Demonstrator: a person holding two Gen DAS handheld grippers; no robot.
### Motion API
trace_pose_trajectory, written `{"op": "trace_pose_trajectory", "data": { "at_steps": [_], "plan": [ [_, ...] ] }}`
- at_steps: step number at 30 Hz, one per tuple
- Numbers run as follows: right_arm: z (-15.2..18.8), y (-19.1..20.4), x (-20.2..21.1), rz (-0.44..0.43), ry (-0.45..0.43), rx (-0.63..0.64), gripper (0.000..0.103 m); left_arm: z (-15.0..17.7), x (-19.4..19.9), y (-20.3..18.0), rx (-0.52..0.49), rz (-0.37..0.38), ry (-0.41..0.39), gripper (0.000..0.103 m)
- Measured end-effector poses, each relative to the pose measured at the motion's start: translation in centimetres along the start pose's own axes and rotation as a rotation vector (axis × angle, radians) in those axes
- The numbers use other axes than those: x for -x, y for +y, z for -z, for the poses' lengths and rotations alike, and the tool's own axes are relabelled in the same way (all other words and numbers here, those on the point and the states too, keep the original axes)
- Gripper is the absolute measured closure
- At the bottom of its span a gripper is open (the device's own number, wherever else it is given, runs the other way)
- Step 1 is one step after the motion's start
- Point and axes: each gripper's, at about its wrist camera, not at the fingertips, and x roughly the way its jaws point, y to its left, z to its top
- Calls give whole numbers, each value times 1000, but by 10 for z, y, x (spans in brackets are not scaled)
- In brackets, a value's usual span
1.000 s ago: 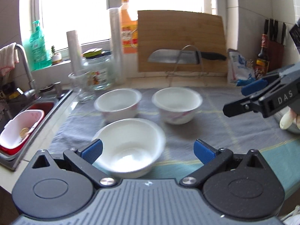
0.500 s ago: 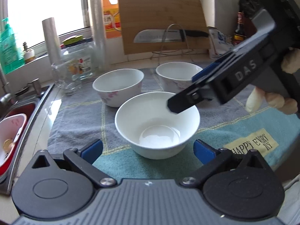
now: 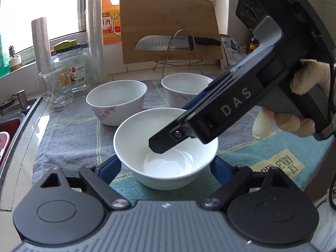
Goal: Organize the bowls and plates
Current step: 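Close the right tool on the white bowl's rim and lift, then carry the white bowl with the right tool toward the plate stack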
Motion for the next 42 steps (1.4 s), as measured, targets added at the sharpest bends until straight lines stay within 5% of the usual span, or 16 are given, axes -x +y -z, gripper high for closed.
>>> {"op": "trace_pose_trajectory", "data": {
  "at_steps": [22, 42],
  "plan": [
    [-1, -6, 19, -59, 6, -56, 27, -11, 11, -9, -21, 23, 18, 12],
    [45, -41, 86, 81, -63, -196, 26, -37, -15, -61, -147, 216, 32, 12]
  ]
}}
